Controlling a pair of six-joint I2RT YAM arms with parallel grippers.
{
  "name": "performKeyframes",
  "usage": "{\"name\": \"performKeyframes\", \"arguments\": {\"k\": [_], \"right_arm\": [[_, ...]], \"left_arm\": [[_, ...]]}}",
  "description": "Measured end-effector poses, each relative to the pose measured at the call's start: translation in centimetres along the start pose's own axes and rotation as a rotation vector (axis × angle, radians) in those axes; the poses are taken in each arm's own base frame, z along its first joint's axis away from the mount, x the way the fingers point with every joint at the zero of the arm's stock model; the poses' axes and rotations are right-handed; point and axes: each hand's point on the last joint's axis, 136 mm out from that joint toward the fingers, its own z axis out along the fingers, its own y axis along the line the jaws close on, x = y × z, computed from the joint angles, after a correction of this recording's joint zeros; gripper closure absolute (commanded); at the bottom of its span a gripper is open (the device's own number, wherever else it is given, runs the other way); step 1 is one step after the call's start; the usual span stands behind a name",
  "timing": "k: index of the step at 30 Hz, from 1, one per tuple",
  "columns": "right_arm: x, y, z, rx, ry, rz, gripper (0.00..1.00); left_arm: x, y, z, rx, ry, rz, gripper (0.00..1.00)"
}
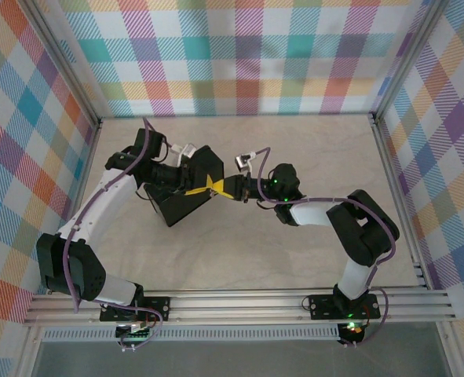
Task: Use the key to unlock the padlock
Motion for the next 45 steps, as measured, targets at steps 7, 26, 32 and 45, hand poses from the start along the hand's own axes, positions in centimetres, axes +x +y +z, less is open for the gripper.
{"name": "performKeyframes", "arguments": {"k": [7, 26, 32, 45], "right_arm": [[0.1, -1.4, -0.5, 0.048, -0.006, 0.03, 1.0], [1.1, -0.8, -2.0, 0.192, 0.096, 0.033, 1.0], [1.9, -0.8, -3.0, 0.237, 0.138, 0.062, 1.0], [1.3, 0.8, -3.3, 0.301, 0.179, 0.074, 1.0]], "left_arm": [[-1.0, 0.5, -1.4, -0.118, -0.035, 0.055, 0.34], [-6.3, 4.8, -7.5, -0.67, -0.092, 0.624, 0.25], [-6.2, 3.8, -6.7, -0.603, 0.065, 0.905, 0.23], [-6.9, 7.9, -3.3, -0.491, 0.255, 1.048, 0.25]]}}
